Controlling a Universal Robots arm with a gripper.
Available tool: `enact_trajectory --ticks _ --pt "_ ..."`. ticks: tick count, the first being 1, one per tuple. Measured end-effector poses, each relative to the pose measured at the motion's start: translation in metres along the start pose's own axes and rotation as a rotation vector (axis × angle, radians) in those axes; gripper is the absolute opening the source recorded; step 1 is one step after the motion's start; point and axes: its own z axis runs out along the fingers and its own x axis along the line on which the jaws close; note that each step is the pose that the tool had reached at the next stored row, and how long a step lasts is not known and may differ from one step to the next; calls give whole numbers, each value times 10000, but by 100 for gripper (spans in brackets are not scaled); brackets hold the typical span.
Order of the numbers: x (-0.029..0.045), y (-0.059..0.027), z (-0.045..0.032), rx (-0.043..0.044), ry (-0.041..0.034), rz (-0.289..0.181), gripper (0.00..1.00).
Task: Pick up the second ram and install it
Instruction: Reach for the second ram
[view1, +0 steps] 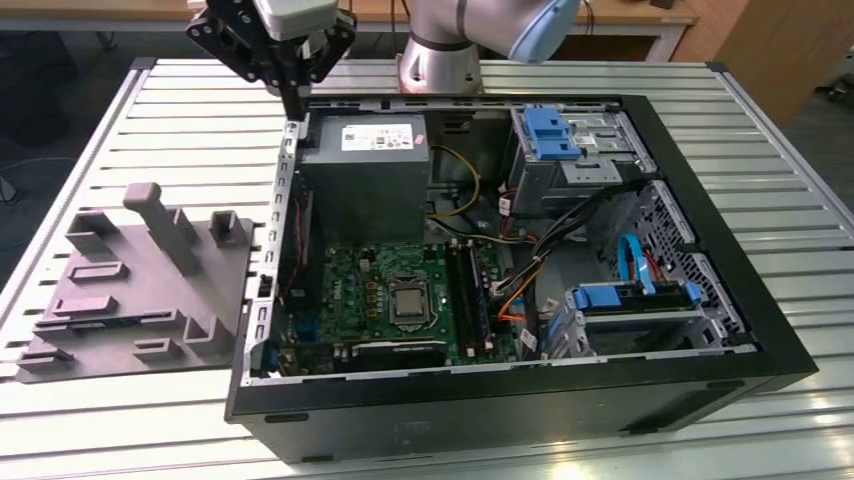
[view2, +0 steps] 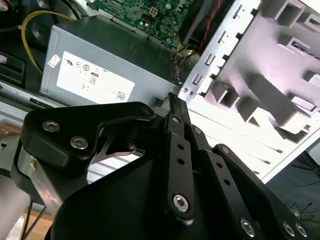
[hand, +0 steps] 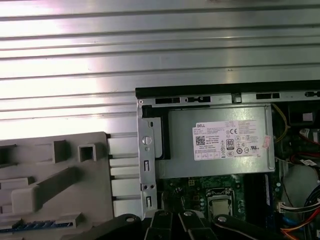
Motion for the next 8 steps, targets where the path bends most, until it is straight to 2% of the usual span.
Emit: enact_trajectory --ticks 8 --pt "176 -13 -5 1 1 1 11"
